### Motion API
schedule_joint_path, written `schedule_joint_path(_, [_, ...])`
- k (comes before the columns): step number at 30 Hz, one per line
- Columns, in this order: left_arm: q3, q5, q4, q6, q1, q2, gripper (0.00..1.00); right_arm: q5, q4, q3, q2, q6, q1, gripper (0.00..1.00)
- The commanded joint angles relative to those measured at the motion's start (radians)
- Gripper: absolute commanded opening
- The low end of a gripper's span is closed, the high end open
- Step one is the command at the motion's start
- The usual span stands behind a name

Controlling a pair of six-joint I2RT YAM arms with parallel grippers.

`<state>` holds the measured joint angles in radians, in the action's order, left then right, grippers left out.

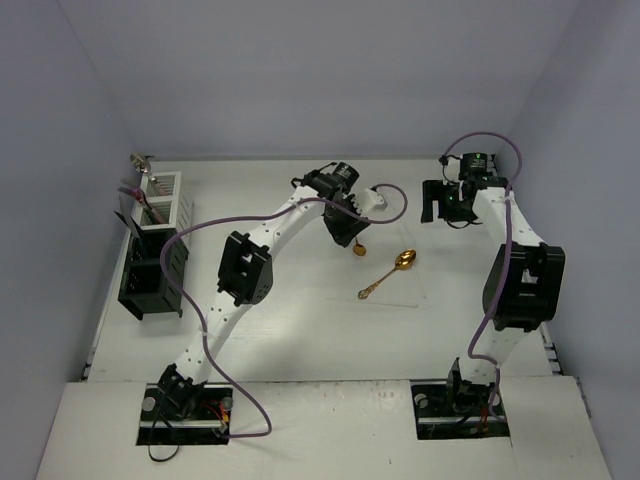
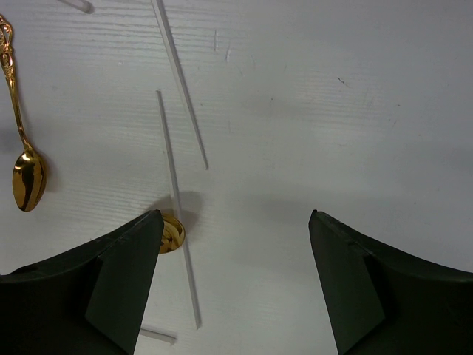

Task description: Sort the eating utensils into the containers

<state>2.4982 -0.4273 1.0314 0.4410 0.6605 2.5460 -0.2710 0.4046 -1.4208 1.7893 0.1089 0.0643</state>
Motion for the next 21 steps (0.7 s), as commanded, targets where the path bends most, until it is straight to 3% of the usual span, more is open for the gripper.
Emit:
schedule_joint_path(1, [0.068,0.209,-0.131,-0.353,0.025,-0.080,0.45,-0.008,-0.012,-0.005,-0.056,-0.003,0.001,0.77])
schedule_joint_path(5, [0.073,0.451,-0.204,-0.603,0.045,-0.054,0.45,0.001,-0.012,-0.004,-0.062,-0.005,0.012,0.77])
schedule_joint_path(8, [0.095,0.505,-0.205,-0.708,0.045,-0.031,0.45,0.004,-0.012,-0.008,-0.064,-0.008,0.026,0.78])
schedule_joint_path(12, [0.099,0.562,-0.211,-0.779,0.063,-0.024,0.45,0.004,-0.013,-0.009,-0.064,-0.011,0.037,0.78])
schedule_joint_path(21, [0.137,0.502,-0.228,-0.844,0.090,0.026,0.50,0.006,-0.012,-0.001,-0.076,-0.009,0.038,0.78])
